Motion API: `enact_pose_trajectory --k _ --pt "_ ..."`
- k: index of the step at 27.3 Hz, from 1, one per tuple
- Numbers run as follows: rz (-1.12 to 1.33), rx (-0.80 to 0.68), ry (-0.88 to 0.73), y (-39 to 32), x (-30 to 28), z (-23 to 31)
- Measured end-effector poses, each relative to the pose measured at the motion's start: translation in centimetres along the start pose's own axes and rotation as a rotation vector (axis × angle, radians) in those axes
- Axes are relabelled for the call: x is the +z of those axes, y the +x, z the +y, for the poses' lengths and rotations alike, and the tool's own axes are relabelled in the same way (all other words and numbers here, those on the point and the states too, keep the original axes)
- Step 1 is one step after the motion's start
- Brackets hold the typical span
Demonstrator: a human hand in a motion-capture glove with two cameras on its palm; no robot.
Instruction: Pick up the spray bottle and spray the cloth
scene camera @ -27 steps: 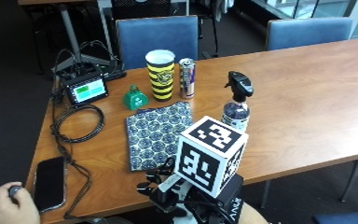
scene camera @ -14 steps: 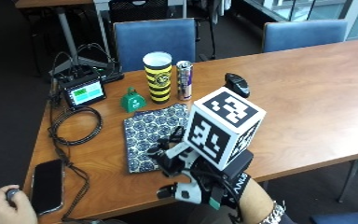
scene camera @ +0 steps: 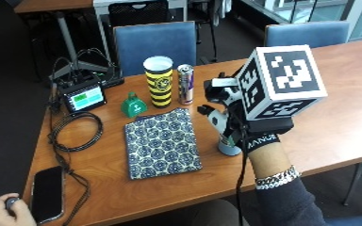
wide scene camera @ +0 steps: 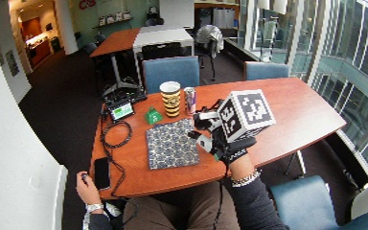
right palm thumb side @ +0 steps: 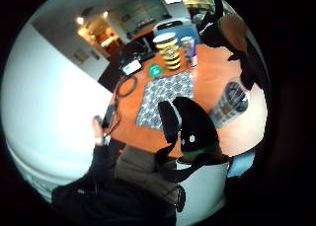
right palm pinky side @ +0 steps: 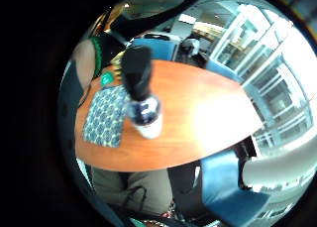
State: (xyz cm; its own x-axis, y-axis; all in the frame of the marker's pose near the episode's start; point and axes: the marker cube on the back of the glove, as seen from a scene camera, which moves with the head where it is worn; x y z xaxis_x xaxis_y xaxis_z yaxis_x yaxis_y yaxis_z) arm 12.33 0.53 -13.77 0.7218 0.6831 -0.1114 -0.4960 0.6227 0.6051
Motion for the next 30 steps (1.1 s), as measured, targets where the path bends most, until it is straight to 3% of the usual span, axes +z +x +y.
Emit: enact_pose_trajectory --k 5,11,18,30 --pt "0.009 0.193 0.082 3.1 1.4 -0.9" --pt "-0.086 0.308 0.096 4.9 3.7 -1.1" --pt "-0.457 0.423 0.235 5.7 5.3 -0.2" --pt "-0.832 0.529 0.342 3.9 8.7 -0.3"
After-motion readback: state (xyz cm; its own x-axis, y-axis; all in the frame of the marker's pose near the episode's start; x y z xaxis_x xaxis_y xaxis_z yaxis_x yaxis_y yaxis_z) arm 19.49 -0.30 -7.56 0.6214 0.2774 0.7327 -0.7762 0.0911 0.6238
